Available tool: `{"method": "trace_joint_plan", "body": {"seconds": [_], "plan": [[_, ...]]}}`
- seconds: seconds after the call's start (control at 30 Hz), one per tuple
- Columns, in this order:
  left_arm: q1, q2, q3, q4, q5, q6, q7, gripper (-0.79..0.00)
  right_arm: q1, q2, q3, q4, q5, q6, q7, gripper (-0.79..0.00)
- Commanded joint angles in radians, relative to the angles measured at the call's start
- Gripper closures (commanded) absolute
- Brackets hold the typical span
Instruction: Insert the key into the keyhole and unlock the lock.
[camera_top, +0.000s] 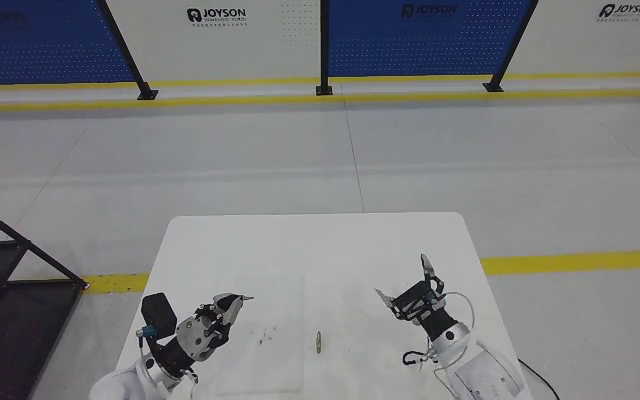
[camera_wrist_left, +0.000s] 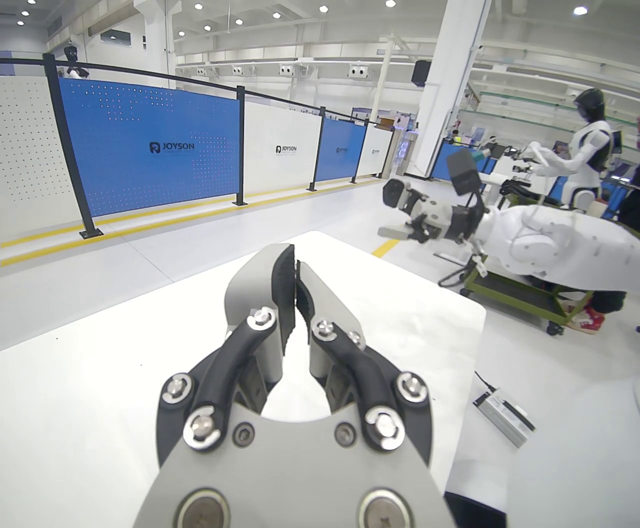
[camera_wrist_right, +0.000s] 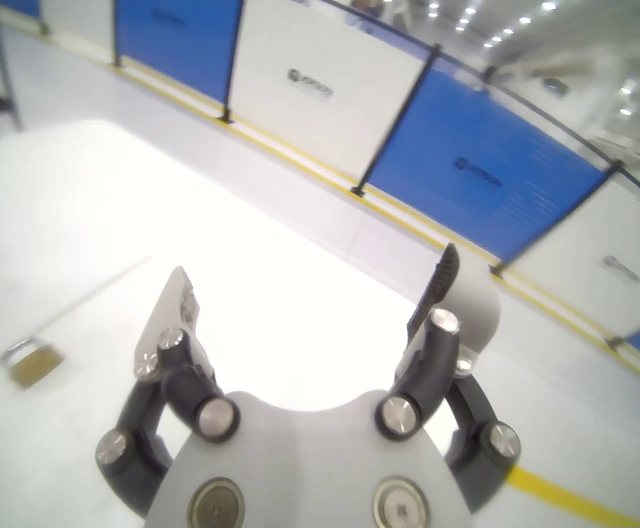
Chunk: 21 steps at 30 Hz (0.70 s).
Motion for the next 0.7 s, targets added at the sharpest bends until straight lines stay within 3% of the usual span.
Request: {"method": "trace_joint_plan", "body": {"seconds": [0.0,0.13,0.4,0.67], "plan": [[0.000,0.000,0.000,0.000,0.000,0.000,0.000,0.000,0.000,-0.002,-0.066,0.010,-0.050,-0.027,0.008,-0.785],[0.000,0.000,0.000,0.000,0.000,0.000,0.000,0.000,0.017,-0.009,-0.172,0.047,-0.104,-0.069,0.027,-0.785],[0.000,0.000,0.000,0.000,0.000,0.000,0.000,0.000,0.051,-0.026,-0.292,0.175,0.017,-0.147,0.040,-0.785],[0.000,0.000,0.000,0.000,0.000,0.000,0.000,0.000,0.080,-0.049,-0.361,0.290,0.105,-0.028,0.042,-0.785]]}}
